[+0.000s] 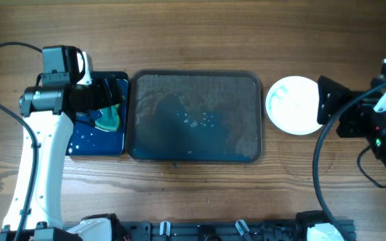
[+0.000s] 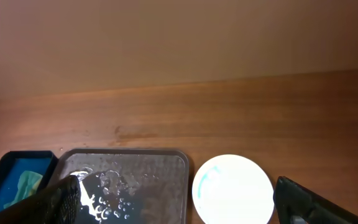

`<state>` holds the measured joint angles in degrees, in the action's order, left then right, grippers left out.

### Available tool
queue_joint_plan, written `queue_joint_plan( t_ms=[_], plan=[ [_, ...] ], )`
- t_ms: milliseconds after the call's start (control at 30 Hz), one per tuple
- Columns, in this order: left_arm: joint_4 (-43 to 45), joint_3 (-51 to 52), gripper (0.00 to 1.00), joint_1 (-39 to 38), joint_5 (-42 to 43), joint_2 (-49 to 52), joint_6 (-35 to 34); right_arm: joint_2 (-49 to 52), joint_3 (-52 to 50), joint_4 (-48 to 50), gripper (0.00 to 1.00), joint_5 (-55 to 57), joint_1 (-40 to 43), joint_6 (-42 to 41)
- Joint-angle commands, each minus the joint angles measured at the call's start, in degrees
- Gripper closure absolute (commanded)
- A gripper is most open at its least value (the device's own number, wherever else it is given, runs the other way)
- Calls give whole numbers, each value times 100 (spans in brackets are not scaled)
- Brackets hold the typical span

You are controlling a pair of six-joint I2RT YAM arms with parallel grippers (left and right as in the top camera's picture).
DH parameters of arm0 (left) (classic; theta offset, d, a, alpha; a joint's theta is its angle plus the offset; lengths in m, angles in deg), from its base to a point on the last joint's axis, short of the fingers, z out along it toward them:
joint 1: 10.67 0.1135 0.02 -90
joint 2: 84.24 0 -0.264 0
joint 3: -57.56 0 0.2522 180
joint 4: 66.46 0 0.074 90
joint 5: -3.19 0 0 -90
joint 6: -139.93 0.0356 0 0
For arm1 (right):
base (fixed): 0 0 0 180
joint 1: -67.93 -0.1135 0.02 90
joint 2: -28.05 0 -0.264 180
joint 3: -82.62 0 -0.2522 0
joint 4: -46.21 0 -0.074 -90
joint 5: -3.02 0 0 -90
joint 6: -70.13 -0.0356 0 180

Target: Clean dirty plates on tray and stack at the side

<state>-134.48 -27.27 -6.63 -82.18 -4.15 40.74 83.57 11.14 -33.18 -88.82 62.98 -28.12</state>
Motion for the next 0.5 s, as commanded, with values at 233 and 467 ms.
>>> queue_joint_plan(
  t_ms=[233,467],
  plan=[
    [-7,-52,0,26,111,15,-70,-361,-1742,2055,0,-603,-2,79],
    [-7,-52,0,26,111,15,-70,-2625,-5901,5737,0,-1257,-2,-9]
  ],
)
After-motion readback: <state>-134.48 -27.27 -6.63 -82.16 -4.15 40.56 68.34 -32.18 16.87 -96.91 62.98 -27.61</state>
